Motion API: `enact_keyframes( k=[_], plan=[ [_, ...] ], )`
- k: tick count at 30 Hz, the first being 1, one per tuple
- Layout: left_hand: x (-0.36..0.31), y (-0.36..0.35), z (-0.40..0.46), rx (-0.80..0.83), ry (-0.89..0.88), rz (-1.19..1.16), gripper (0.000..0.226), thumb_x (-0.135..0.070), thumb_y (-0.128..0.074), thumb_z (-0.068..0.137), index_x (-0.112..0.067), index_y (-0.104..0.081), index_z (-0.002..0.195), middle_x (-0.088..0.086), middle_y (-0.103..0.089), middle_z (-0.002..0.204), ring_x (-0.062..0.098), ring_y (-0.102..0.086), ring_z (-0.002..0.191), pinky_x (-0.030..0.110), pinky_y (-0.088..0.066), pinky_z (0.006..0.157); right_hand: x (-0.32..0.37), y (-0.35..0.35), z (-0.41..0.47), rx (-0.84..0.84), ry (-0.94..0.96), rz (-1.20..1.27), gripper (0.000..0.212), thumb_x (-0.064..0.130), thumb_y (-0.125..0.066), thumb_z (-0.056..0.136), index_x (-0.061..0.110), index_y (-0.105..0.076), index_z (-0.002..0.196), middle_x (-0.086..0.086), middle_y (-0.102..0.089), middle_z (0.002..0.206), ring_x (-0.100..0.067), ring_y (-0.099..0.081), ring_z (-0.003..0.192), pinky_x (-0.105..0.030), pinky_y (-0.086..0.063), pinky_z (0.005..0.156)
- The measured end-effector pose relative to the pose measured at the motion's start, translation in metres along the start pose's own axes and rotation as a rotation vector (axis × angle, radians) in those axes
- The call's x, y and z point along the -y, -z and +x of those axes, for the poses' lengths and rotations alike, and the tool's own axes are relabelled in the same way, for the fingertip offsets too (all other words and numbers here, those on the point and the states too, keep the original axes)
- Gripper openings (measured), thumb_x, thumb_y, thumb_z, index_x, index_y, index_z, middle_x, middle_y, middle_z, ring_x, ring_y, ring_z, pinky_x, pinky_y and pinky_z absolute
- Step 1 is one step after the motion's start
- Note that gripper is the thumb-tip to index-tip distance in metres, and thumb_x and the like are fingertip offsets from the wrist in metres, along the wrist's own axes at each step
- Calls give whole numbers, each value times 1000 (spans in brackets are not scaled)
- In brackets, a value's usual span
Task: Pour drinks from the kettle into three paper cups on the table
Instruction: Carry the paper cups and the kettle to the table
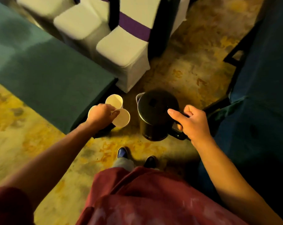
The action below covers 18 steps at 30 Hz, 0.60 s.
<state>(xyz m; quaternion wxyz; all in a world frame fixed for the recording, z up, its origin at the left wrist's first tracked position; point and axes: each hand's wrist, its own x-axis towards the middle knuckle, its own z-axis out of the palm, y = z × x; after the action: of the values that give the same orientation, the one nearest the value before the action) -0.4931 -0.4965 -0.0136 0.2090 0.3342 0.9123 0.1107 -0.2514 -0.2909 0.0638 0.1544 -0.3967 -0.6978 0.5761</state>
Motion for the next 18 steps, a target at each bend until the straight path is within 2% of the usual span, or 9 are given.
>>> enact_keyframes(
  k=[4, 7, 11, 14, 18],
  plan=[
    [50, 19, -12, 2, 22, -5, 31, -44, -57, 94, -20, -76, 101, 3, -75, 94, 18, -64, 74, 29, -47, 62, 22, -54, 6, 49, 44, -21, 61, 37, -86, 76, 20, -29, 61, 12, -33, 44, -18, -41, 43, -25, -31, 41],
    [88, 42, -10, 16, -1, 40, 32, -44, -56, 95, -21, -75, 106, 1, -75, 98, 17, -66, 78, 26, -43, 63, 39, -99, 7, 58, 39, 5, 62, 35, -86, 76, 23, -27, 59, 13, -31, 47, -18, -41, 45, -29, -31, 43],
    [141, 72, 1, -17, -66, 65, 32, -44, -57, 95, -20, -75, 106, 0, -76, 99, 18, -70, 80, 26, -46, 61, 56, -157, 8, 22, 22, 57, 59, 36, -85, 78, 26, -31, 56, 13, -33, 46, -18, -42, 47, -29, -32, 44],
    [176, 87, 8, -16, -95, 56, 31, -42, -57, 95, -19, -75, 107, 1, -76, 101, 19, -70, 82, 30, -55, 66, 68, -198, 6, -2, -8, 91, 56, 35, -84, 80, 28, -36, 50, 13, -34, 45, -11, -40, 42, -28, -33, 45],
    [211, 101, 24, -1, -112, 10, 32, -41, -57, 96, -18, -74, 109, 1, -75, 102, 19, -70, 83, 32, -56, 69, 83, -239, 10, -45, -57, 152, 58, 33, -83, 81, 25, -32, 55, 14, -32, 47, -4, -34, 38, -28, -33, 47]
  ],
)
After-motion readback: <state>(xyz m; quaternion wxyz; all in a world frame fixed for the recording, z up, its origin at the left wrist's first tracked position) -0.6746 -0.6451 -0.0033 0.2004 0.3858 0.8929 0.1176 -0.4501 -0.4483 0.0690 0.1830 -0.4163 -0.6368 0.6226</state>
